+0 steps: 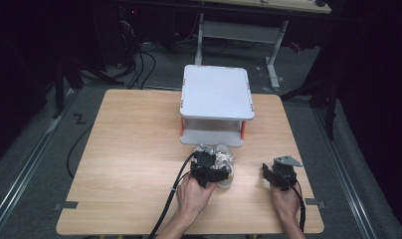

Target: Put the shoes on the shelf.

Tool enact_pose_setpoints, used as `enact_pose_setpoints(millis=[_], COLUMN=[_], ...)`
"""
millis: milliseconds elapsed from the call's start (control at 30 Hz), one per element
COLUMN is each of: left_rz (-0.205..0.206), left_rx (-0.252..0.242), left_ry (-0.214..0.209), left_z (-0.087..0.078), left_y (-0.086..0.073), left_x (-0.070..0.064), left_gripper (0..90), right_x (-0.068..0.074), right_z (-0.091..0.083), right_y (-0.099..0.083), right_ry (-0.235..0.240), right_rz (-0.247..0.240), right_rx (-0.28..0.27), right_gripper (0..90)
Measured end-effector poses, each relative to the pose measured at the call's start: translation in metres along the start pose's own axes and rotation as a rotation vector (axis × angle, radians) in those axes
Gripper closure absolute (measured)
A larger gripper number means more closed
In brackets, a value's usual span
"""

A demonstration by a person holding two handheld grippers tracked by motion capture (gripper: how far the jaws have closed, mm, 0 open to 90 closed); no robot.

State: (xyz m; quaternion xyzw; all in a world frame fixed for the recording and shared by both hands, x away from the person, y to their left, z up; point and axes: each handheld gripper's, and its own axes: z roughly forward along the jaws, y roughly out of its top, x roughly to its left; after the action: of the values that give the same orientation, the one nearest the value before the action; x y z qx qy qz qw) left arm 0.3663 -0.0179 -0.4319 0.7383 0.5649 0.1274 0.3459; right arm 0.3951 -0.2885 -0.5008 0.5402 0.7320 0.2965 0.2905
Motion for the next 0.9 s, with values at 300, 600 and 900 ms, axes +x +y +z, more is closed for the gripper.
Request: enact_pose_setpoints(millis=[300,600,900], left_rz=[0.016,0.009,0.027], left_rx=[0.012,0.025,0.046], left_ry=[0.048,0.037,0.051], left_z=[0.002,0.004,0.015], left_y=[-0.001,-0.004,-0.001], left_x=[-0.004,-0.002,-0.005], left_gripper=[35.6,39.5,45.2], right_x=[0.000,0.001,0.002], right_z=[0.000,0.000,0.000], right_y=[0.000,0.000,0.000], right_ry=[0.001,0.002,0.003], right_rz=[0.000,-0.010,-0.010], right_rx=[0.000,-0.001,0.000], right_gripper=[51.2,51.2,51.2])
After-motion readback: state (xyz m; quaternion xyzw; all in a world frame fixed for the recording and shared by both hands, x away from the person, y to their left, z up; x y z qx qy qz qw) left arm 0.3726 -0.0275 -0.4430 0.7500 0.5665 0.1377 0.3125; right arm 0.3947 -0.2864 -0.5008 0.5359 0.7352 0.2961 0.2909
